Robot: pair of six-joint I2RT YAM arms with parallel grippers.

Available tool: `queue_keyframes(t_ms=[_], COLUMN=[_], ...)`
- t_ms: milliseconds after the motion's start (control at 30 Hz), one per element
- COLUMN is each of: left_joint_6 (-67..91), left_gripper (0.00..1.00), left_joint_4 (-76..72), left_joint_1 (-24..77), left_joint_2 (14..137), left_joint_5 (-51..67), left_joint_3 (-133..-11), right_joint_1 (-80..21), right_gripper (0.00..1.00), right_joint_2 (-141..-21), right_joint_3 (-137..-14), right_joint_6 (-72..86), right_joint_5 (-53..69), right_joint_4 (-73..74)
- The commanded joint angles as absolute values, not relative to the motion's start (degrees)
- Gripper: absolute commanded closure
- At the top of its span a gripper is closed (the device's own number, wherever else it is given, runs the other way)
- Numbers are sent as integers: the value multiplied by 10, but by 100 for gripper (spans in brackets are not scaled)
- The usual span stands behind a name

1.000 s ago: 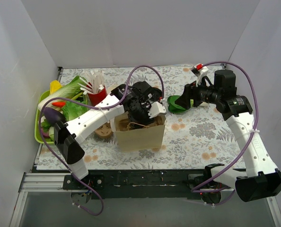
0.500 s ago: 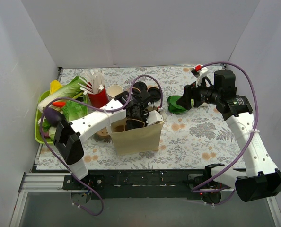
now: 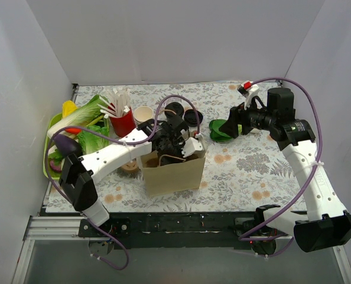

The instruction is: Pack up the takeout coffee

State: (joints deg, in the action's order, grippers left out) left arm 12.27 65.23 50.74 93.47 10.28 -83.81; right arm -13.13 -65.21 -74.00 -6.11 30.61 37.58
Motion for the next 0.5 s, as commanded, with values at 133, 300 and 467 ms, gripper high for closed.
queue_keyframes(t_ms=[133,300,467], left_joint_6=[141,152,151], left_gripper=[100,100,100], left_joint_4=[618,628,639], left_joint_1=[509,509,509], left_joint_2=[856,857,881], left_joint_5=[105,97,94], left_joint_3=[-825,-794,-794], right_joint_1=[-132,-134,-133], right_gripper=[26,26,26], right_joint_2=[-664,-666,-661], right_joint_3=[-737,-736,-732], right_joint_6=[-37,-36,-40], right_joint_5=[417,402,390], right_joint_4=[355,352,357])
